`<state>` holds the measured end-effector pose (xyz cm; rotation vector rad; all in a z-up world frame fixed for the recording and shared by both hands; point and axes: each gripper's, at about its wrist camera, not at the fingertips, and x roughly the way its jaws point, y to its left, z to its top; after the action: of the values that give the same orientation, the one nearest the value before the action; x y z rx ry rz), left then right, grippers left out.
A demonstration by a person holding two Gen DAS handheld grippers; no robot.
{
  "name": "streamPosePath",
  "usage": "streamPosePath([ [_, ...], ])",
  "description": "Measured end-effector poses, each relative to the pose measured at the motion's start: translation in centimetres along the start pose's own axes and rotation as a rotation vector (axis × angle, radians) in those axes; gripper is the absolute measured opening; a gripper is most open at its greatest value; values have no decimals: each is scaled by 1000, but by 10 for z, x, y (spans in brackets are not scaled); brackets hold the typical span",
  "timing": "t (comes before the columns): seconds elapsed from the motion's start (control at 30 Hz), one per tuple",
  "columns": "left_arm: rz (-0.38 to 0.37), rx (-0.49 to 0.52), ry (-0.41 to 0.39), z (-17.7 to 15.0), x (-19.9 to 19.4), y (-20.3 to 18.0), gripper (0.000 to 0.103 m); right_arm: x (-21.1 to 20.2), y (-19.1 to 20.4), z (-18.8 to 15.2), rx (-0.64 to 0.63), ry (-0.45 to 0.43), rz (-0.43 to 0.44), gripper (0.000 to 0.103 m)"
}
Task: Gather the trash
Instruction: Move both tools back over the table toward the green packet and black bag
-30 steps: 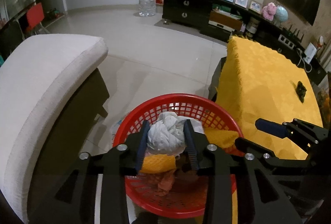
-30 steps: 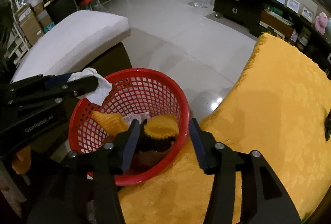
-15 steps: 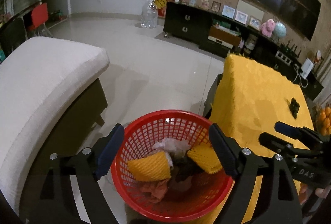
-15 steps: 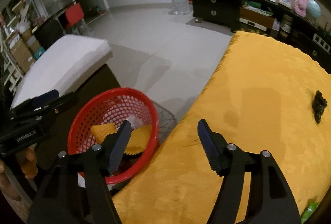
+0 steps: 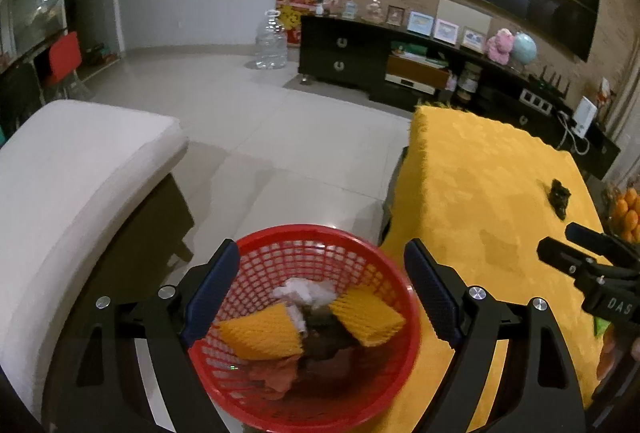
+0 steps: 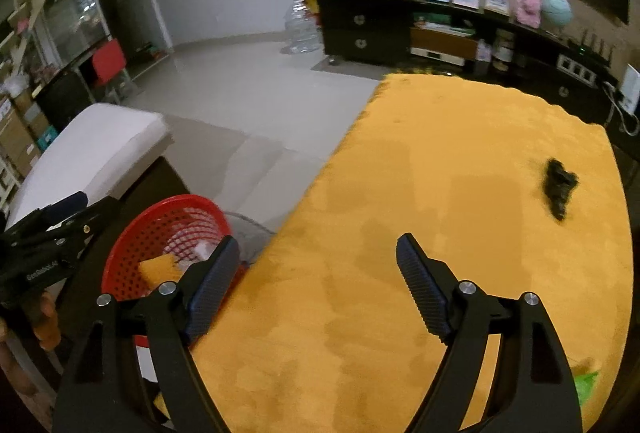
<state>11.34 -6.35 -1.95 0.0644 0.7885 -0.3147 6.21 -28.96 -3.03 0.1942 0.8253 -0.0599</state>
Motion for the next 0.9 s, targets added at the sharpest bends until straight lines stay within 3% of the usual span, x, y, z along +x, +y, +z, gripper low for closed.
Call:
streamPosePath([
  [0.27, -59, 69, -12, 0, 0, -49, 81, -30, -74, -14, 121, -41, -96, 82],
  [0.57, -115, 120, -13, -1, 3, -102, 81, -69, -180, -44, 358, -76, -229, 83],
  [0.9, -145, 135, 9, -3, 11, -134, 81, -66, -232, -105, 434, 22, -343, 83],
])
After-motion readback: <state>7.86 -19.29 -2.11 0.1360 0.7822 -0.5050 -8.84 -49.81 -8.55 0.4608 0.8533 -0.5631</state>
